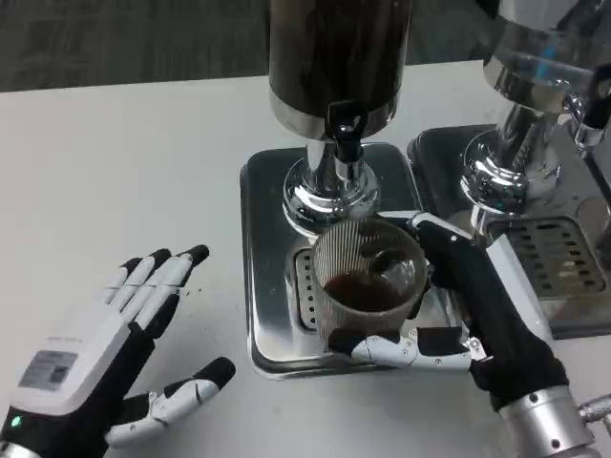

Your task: Grasp the cup under the faucet to collect the drink, then remove the cup.

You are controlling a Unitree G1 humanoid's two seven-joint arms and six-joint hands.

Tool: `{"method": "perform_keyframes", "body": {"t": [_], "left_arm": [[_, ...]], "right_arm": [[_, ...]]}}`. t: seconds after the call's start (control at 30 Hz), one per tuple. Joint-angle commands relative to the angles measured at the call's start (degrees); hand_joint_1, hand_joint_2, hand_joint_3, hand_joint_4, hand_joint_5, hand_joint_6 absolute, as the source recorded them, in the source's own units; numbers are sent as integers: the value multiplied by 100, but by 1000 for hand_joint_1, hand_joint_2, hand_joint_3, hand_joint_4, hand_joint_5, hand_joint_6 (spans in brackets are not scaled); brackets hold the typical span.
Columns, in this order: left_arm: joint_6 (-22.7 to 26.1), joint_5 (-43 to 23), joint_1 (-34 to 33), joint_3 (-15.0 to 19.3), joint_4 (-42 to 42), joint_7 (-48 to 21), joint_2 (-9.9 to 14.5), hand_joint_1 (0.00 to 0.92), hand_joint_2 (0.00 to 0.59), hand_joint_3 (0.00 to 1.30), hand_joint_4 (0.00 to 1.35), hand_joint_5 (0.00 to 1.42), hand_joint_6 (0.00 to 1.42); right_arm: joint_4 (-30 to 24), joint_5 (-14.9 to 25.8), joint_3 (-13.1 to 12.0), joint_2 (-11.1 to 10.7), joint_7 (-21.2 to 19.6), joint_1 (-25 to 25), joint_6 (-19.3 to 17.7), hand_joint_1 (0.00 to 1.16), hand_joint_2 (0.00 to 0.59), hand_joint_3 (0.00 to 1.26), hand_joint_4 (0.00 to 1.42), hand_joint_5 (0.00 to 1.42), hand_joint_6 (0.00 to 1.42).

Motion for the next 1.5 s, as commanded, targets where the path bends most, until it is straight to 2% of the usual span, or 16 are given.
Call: {"method": "perform_keyframes", "body": {"t": [0.03, 0.13, 0.27, 0.67, 0.97, 1.27, 1.5], "left_arm": [[250, 170, 313, 58, -430, -219, 142, 0, 190, 0, 0, 0, 0], [351, 235, 553, 78, -632, -201, 141, 0, 190, 0, 0, 0, 0], [312, 493, 1003, 246, -967, 166, 143, 0, 192, 0, 0, 0, 0], [477, 429, 1706, 390, -1414, 187, -157, 0, 196, 0, 0, 0, 0], [605, 411, 1713, 373, -1476, 114, -393, 0, 196, 0, 0, 0, 0], [620, 471, 1715, 359, -1550, 82, -439, 0, 197, 0, 0, 0, 0], [694, 508, 1707, 310, -1649, 32, -507, 0, 197, 0, 0, 0, 0]], "right_arm": [[-542, 180, -31, -115, 233, 129, 0, 1019, 129, 635, 645, 750, 1018], [-756, 276, -15, -186, 442, 261, 59, 1019, 129, 636, 645, 750, 1018], [-1064, 396, -43, -269, 672, 475, 127, 1019, 129, 636, 645, 750, 1018], [-1569, 597, -126, -237, 716, 1035, 191, 1019, 129, 653, 661, 752, 1018], [-1525, 670, -106, -172, 712, 1067, 169, 1015, 128, 653, 661, 757, 1034], [-1472, 585, -53, -132, 702, 1004, 125, 1004, 135, 653, 662, 750, 1019], [-1489, 684, -161, -185, 737, 1039, 117, 1002, 136, 653, 662, 750, 1018]]}}
